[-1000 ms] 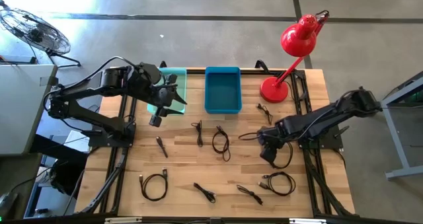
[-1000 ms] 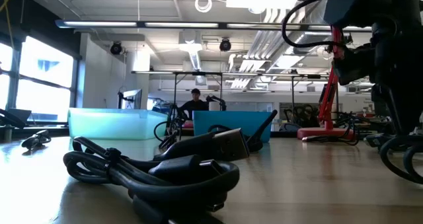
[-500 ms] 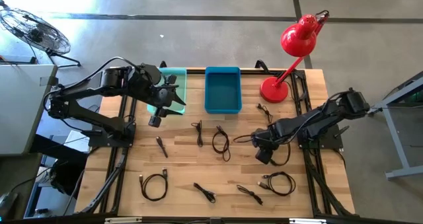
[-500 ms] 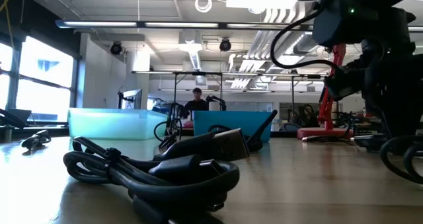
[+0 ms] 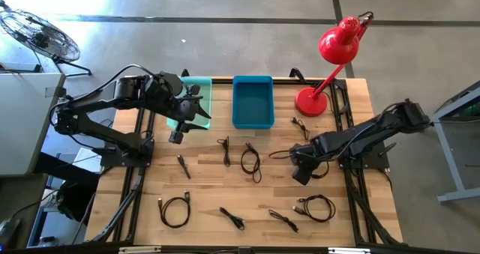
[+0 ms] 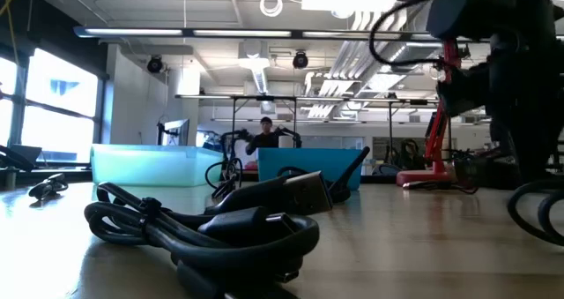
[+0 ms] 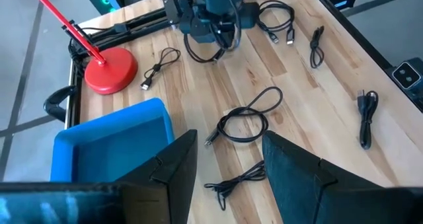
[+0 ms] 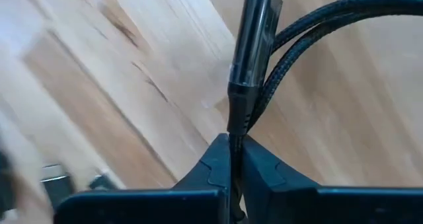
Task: Pick & Place USB Port
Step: Put the black HDMI cable into the green bin
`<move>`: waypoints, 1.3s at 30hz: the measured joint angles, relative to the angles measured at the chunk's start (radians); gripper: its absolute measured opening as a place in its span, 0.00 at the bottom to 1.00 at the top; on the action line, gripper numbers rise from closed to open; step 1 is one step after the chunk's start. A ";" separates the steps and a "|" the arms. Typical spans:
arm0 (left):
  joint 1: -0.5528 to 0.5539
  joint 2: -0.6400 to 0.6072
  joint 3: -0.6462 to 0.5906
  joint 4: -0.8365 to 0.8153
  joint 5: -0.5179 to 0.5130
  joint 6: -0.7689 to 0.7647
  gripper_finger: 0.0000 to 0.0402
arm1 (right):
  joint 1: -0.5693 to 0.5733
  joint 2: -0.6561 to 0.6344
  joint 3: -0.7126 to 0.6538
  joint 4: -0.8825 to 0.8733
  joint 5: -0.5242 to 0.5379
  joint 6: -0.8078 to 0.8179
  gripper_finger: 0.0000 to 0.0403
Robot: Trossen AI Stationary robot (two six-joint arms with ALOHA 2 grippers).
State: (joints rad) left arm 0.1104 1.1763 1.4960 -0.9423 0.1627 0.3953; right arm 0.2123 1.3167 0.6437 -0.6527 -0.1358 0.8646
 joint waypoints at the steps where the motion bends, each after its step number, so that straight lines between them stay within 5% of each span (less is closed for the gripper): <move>1: 0.000 0.000 0.000 0.002 0.000 0.003 0.41 | 0.000 -0.024 0.010 -0.002 0.006 0.000 0.01; 9: 0.000 0.037 0.000 0.055 0.005 0.114 0.41 | -0.011 -0.178 0.229 0.059 0.128 -0.164 0.01; 18: 0.000 0.120 0.000 0.313 0.064 0.341 0.41 | -0.076 -0.144 0.533 -0.016 0.150 -0.543 0.01; 27: 0.000 0.174 0.000 0.551 0.072 0.604 0.41 | -0.140 -0.103 0.644 0.156 -0.198 -0.656 0.01; 32: 0.000 0.191 0.000 0.599 -0.032 0.678 0.41 | -0.141 -0.098 0.643 0.204 -0.232 -0.641 0.01; 39: 0.000 0.231 -0.001 0.722 0.068 0.706 0.41 | -0.142 -0.029 0.643 0.291 -0.281 -0.638 0.01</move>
State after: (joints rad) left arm 0.1101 1.4075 1.4952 -0.2204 0.2310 1.1014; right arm 0.0700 1.2872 1.2865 -0.3618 -0.4172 0.2270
